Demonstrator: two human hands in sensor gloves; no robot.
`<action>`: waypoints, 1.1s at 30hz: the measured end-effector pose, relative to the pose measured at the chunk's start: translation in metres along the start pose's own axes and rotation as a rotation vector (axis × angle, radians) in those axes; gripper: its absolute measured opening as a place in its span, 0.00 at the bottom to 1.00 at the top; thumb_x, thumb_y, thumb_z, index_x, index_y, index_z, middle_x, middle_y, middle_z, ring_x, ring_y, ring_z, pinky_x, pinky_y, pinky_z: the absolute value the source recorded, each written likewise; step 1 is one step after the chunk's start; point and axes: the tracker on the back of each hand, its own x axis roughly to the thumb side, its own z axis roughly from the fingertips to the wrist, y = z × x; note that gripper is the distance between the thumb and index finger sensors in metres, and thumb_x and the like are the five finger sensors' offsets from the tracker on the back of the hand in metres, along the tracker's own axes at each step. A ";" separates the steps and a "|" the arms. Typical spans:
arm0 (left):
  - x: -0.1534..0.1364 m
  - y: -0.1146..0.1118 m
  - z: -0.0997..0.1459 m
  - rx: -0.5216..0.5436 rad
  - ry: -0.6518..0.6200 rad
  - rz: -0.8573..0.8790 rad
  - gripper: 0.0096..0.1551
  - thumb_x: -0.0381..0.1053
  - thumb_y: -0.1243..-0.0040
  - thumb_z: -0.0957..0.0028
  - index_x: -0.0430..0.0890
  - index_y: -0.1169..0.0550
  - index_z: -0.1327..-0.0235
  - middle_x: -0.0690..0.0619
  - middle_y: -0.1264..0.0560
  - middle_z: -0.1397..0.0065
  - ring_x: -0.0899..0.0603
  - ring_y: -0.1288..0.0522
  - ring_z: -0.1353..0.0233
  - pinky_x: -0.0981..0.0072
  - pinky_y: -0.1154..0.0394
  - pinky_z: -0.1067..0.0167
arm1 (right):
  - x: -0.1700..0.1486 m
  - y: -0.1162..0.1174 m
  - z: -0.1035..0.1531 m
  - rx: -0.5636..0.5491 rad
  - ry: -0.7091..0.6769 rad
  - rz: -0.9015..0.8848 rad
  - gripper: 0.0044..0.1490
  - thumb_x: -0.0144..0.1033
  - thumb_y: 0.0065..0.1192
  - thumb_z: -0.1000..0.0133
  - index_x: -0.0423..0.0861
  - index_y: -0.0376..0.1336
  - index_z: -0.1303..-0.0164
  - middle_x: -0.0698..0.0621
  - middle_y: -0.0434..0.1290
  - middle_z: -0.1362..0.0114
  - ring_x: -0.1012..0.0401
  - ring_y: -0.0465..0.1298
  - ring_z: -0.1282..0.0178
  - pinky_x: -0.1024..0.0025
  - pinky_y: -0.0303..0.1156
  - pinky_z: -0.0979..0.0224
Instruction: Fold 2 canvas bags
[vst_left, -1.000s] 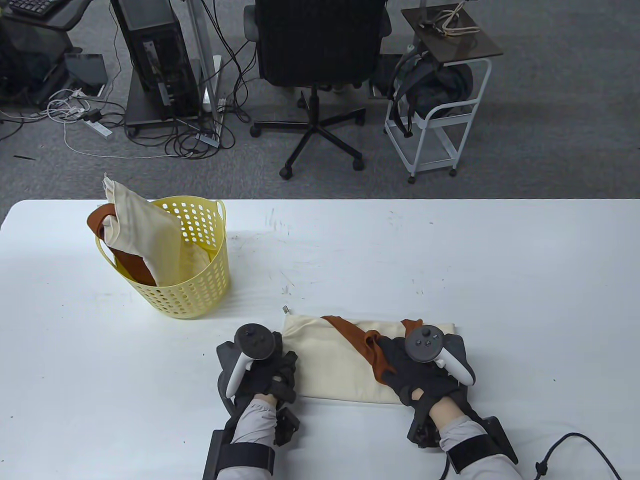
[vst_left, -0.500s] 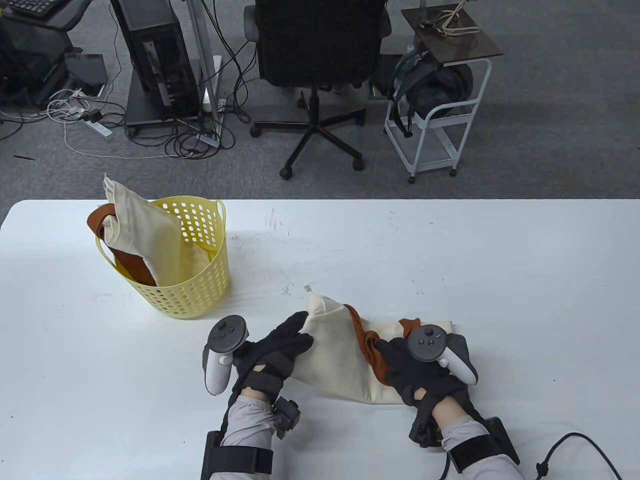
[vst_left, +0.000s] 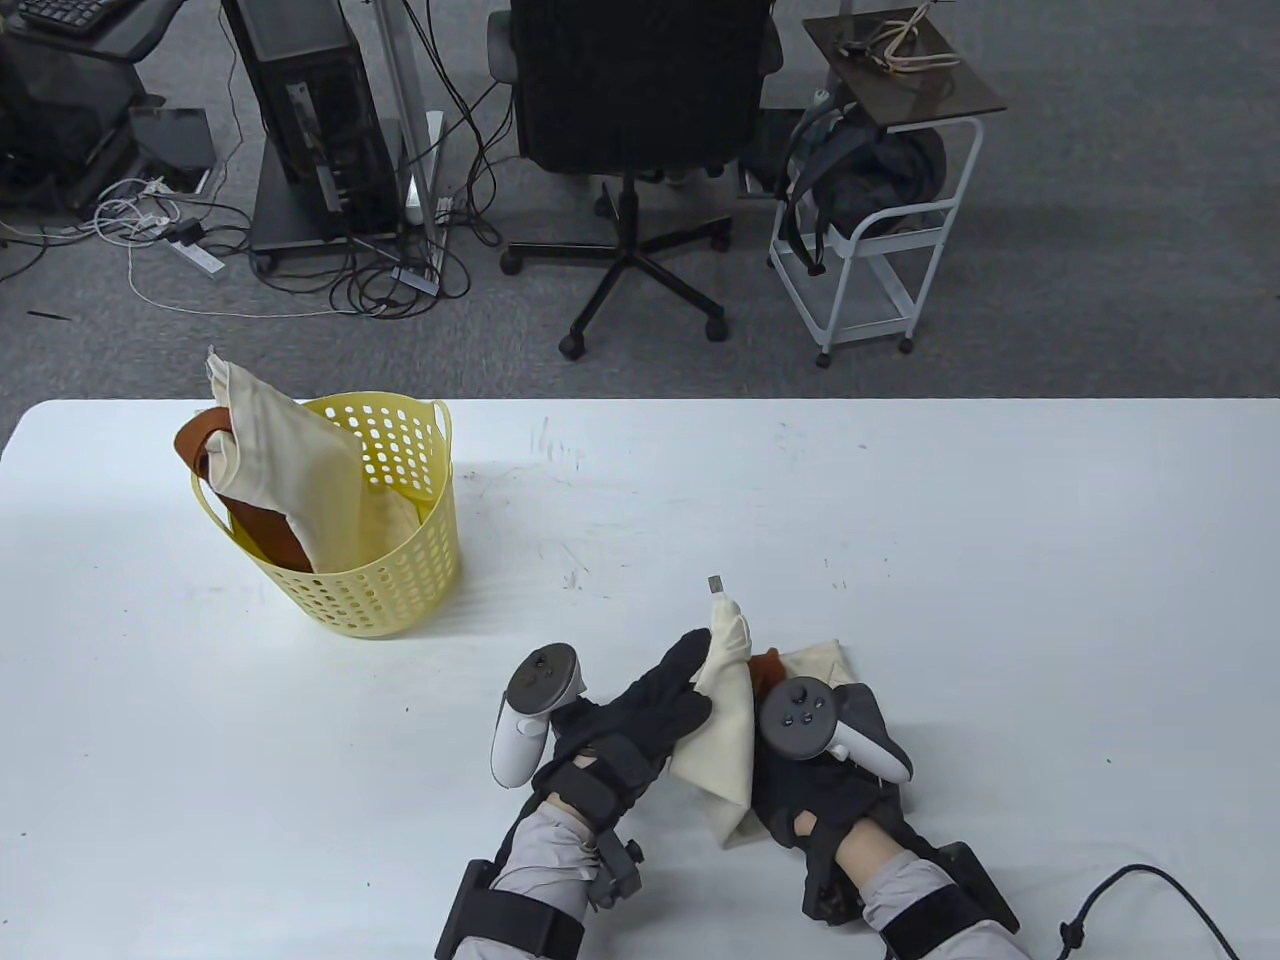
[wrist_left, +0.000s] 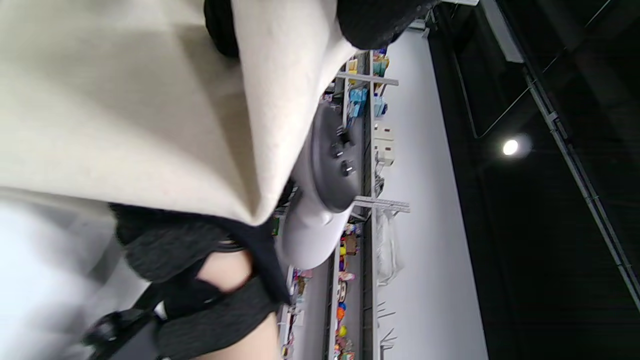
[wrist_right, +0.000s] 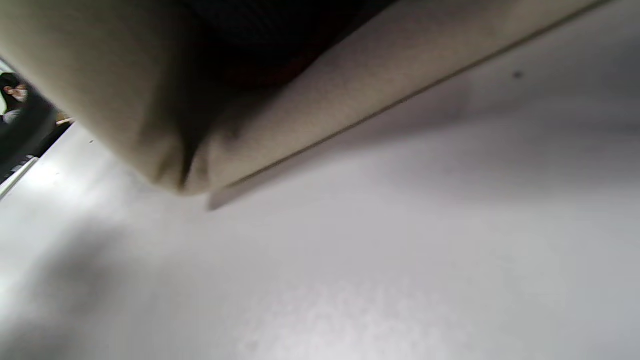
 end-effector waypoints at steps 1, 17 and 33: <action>-0.002 -0.001 -0.001 0.002 0.007 -0.008 0.38 0.49 0.49 0.27 0.57 0.55 0.13 0.54 0.33 0.15 0.35 0.43 0.15 0.26 0.58 0.25 | -0.002 -0.001 0.000 0.009 -0.018 -0.023 0.41 0.33 0.51 0.40 0.58 0.41 0.19 0.55 0.35 0.15 0.54 0.30 0.19 0.47 0.28 0.21; -0.021 -0.017 -0.011 -0.054 0.133 -0.169 0.47 0.70 0.57 0.32 0.54 0.61 0.12 0.53 0.42 0.09 0.47 0.54 0.10 0.30 0.73 0.31 | -0.079 -0.065 0.044 -0.534 -0.143 -0.854 0.29 0.31 0.61 0.45 0.33 0.69 0.36 0.34 0.66 0.26 0.37 0.64 0.29 0.36 0.56 0.29; 0.015 -0.030 -0.008 0.100 0.177 -0.934 0.29 0.44 0.39 0.34 0.55 0.29 0.19 0.49 0.40 0.11 0.39 0.57 0.12 0.23 0.63 0.28 | -0.091 -0.062 0.051 -0.411 0.216 -0.664 0.31 0.32 0.68 0.47 0.27 0.69 0.41 0.30 0.61 0.24 0.35 0.62 0.29 0.39 0.66 0.34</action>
